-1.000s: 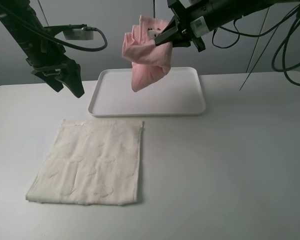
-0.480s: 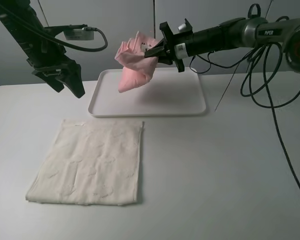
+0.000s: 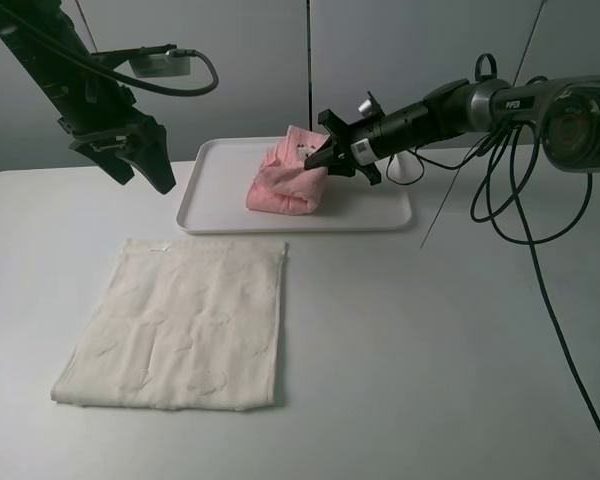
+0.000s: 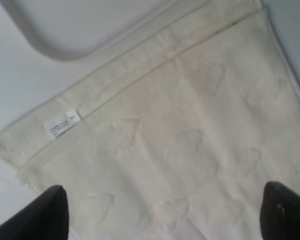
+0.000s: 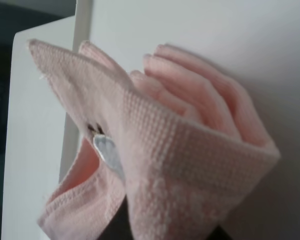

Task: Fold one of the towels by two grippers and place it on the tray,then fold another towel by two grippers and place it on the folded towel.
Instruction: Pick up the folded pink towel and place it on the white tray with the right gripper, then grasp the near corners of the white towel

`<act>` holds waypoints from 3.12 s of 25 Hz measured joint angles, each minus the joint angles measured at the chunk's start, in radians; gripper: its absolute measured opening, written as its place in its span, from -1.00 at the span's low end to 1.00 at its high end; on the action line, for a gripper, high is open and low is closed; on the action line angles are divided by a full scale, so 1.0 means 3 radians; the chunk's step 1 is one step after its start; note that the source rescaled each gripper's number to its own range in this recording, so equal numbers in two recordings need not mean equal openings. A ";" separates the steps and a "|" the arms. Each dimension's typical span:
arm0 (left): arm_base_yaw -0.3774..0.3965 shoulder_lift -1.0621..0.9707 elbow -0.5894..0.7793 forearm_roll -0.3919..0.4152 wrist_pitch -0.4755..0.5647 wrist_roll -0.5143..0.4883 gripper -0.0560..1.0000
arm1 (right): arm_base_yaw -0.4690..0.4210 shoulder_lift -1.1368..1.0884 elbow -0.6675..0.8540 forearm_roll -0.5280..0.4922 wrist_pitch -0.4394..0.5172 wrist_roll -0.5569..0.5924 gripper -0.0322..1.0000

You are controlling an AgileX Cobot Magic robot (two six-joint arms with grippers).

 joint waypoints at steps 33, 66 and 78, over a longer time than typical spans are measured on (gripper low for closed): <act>0.0000 -0.0663 0.1055 0.0507 -0.0077 0.0850 0.99 | 0.0099 -0.2153 0.1478 -0.2232 0.0259 -0.0065 1.00; 0.0000 -0.1182 0.2829 0.0793 -0.1380 0.2644 0.99 | 0.2329 -0.2360 0.2223 -0.3295 0.0289 -0.0850 1.00; 0.0000 -0.1189 0.3424 0.0927 -0.1954 0.2802 0.99 | 0.2802 -0.2044 0.2223 -0.3615 -0.0055 -0.0646 1.00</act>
